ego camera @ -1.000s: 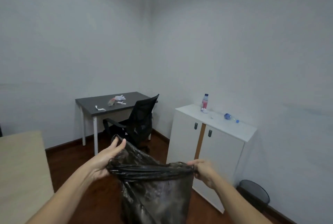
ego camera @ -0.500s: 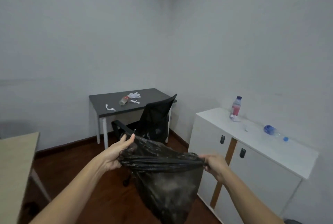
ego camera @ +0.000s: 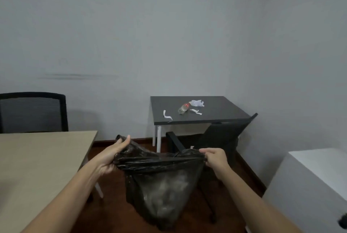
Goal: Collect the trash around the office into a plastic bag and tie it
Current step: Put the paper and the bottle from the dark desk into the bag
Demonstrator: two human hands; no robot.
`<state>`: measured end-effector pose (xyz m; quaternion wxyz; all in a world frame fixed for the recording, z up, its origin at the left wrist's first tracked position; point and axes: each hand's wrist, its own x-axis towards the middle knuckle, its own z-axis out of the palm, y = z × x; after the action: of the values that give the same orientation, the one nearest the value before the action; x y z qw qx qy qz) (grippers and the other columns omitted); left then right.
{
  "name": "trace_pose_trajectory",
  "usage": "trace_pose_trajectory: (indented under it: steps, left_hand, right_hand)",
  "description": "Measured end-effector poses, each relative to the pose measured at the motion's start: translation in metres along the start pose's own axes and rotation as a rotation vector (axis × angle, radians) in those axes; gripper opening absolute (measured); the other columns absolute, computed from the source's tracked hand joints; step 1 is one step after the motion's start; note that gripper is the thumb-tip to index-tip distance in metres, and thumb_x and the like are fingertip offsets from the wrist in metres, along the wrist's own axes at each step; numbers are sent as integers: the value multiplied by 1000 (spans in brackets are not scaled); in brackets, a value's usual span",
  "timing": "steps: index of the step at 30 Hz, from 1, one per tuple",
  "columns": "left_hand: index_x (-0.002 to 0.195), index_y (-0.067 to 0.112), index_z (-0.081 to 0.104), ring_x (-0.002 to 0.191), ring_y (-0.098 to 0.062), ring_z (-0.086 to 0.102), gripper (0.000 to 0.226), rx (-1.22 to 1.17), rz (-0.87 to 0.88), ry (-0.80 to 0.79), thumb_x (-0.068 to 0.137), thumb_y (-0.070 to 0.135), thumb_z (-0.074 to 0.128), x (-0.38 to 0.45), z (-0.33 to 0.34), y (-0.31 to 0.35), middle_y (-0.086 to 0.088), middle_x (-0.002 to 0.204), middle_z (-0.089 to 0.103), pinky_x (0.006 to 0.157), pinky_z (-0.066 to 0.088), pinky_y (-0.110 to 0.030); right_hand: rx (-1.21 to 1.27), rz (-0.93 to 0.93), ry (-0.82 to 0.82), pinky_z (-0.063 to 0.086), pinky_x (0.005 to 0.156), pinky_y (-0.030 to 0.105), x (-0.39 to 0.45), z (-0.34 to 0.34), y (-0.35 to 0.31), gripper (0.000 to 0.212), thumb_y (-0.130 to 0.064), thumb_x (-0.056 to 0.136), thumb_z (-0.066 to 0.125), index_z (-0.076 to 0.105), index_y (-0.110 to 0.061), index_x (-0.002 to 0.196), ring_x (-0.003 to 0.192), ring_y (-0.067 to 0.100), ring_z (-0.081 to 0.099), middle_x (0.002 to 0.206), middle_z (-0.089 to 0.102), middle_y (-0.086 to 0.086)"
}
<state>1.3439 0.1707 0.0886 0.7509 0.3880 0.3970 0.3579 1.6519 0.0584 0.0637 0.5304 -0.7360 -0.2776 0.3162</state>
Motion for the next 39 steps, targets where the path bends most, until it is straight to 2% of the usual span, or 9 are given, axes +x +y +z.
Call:
trace_pose_trajectory:
  steps: [8,13,18,24,27,30,34,37,39]
  left_hand:
    - [139,8,42,67,-18,73,53,17,21,-69,92,29,55,171,-9,104,-13,95,67,59,60,-34]
    - [121,18,43,69,-22,67,64,-18,-16,-122,71,40,75,276,-4,148,-11,89,57,67,60,-37]
    - [150,19,23,63,-24,73,71,2,46,-66,90,35,59,385,12,194,-14,86,67,53,60,-33]
    - [148,15,27,66,-21,73,71,-12,72,-30,89,33,61,523,29,246,-13,87,69,57,60,-33]
    - [132,10,43,62,-18,70,57,20,73,-54,85,35,65,576,34,280,-8,71,71,55,59,-30]
    - [122,9,49,70,-15,57,72,31,58,-45,66,40,82,630,30,292,-4,82,66,63,57,-29]
    - [106,15,49,62,-14,64,54,7,41,-83,68,39,77,720,30,313,-5,79,57,60,61,-30]
    - [101,16,47,55,-16,67,37,-1,8,-127,79,38,67,798,39,327,-6,68,63,53,59,-30]
    - [106,16,47,65,-18,68,49,20,-14,-170,72,40,74,851,42,332,-7,76,66,61,60,-34]
  right_hand:
    - [-2,-67,-4,53,67,26,166,85,-75,34,5,86,46,75,-11,93,75,14,62,85,69,2]
    - [10,-37,21,55,71,33,272,110,-94,38,7,81,44,76,-11,92,77,20,63,89,72,9]
    - [55,-79,9,56,70,32,391,140,-126,38,10,80,43,75,-8,91,78,22,65,93,71,12]
    - [33,-120,-50,50,59,24,550,179,-169,39,11,82,41,74,-4,95,70,18,61,93,71,13]
    - [80,-130,-34,53,63,27,610,201,-193,39,11,83,41,75,-6,91,68,19,61,93,71,15]
    - [79,-130,-45,56,72,32,657,221,-200,39,10,83,40,74,-7,93,71,19,62,92,70,13]
    - [50,-121,1,55,71,29,729,241,-200,42,7,82,43,74,-19,81,73,19,65,93,73,10]
    - [17,-113,55,53,69,27,781,253,-196,41,7,82,43,76,-14,91,74,17,65,96,73,8]
    - [7,-106,92,51,66,25,810,260,-193,41,7,82,41,75,-9,100,76,17,65,99,72,9]
